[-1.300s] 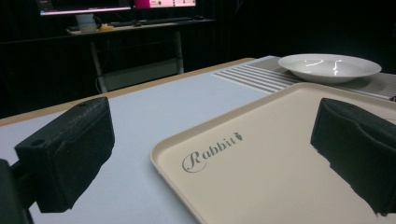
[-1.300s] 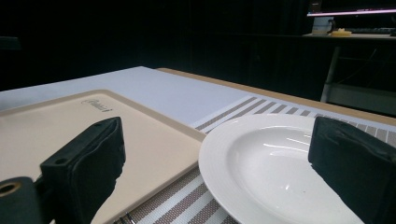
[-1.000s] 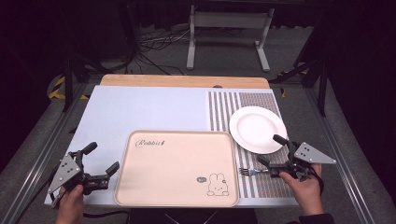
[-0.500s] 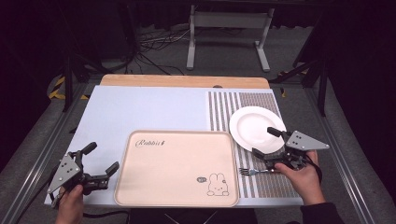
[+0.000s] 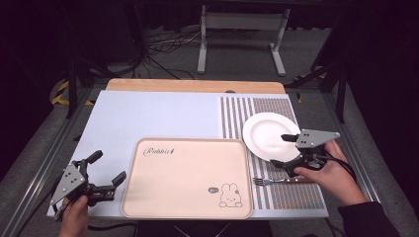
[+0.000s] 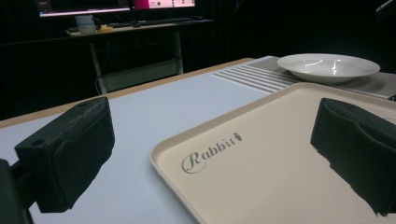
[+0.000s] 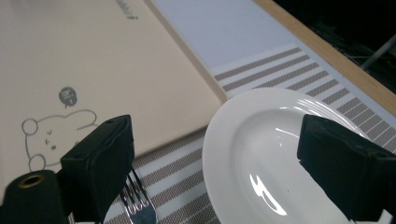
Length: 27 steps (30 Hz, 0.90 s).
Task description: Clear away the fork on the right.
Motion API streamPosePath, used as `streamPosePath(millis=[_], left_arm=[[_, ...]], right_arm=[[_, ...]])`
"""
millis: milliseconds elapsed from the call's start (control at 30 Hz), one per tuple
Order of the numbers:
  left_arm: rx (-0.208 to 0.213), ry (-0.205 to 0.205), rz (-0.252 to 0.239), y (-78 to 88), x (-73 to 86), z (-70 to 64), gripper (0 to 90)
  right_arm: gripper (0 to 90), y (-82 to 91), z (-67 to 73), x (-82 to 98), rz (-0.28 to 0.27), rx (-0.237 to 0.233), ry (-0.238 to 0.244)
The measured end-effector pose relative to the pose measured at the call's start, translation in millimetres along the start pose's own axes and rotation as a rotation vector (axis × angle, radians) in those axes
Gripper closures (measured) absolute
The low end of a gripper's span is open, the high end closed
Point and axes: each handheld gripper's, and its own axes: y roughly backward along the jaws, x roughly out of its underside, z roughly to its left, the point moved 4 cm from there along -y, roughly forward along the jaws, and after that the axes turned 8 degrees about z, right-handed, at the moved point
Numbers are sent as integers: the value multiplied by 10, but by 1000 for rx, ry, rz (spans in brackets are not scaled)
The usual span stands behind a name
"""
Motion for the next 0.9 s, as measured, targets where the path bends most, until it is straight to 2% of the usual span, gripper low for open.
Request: streamPosePath(millis=[67, 200, 300, 333, 433, 467, 500, 533, 633, 733, 900], left_arm=[[0, 0, 0, -1, 0, 0, 2], [-2, -1, 1, 5, -2, 4, 2], [-1, -1, -1, 2, -2, 1, 1], [-1, -1, -1, 2, -2, 1, 2], [-2, 0, 0, 3, -1, 3, 2], [-2, 0, 0, 3, -1, 3, 2], [-1, -2, 1, 5, -2, 6, 2], [-1, -2, 1, 5, -2, 6, 2], [0, -2, 0, 6, -3, 6, 2], [0, -3, 0, 7, -4, 5, 2], [0, -4, 0, 8, -6, 4, 2]], right_arm=[[128, -2, 2, -5, 17, 0, 9], [135, -31, 1, -22, 119, -23, 53], [130, -53, -9, -17, 177, -43, 63], [130, -53, -9, -17, 177, -43, 63], [127, -93, -12, 16, 248, -61, 82], [127, -93, -12, 16, 248, -61, 82], [128, -111, -18, 35, 280, -65, 95], [128, -111, -18, 35, 280, -65, 95], [129, -138, -9, 68, 327, -87, 105], [135, -166, 18, 97, 350, -115, 120], [140, -203, 26, 165, 413, -135, 133]])
